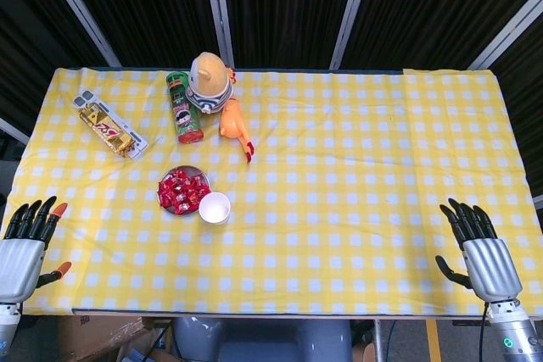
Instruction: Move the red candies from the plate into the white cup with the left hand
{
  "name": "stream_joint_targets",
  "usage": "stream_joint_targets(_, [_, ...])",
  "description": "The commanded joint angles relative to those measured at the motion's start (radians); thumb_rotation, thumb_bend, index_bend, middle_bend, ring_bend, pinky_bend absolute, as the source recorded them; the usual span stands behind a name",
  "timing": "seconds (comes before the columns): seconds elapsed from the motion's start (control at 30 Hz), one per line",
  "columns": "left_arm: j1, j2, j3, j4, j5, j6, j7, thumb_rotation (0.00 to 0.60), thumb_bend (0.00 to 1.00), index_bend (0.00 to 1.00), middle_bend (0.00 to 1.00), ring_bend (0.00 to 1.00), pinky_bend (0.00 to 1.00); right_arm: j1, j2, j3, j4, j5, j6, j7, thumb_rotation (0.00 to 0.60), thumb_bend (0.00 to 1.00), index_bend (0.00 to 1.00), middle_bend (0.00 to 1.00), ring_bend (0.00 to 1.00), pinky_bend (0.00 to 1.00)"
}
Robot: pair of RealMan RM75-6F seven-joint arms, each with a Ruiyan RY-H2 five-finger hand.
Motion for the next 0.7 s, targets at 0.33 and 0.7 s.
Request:
stream_joint_targets(0.33, [0.004,0.004,0.006,-0.003,0.010,0.007,0.005,0.600,0.05,0.00,0.00,0.00,0.00,-0.005,0.002,-0.002,-0.003,-0.006,0.010,0.000,0.600,0.39,0.00,0.00,0.00,0.00])
stream_joint_targets(0.7, [-0.022,0.016,-0.015,-0.052,-0.035,-0.044,0.054,0.600,0.06,0.00,0.00,0.02,0.12,-0.006,0.003,0.002,-0.005,0.004,0.009,0.005,0.600,0.39,0.00,0.00,0.00,0.00])
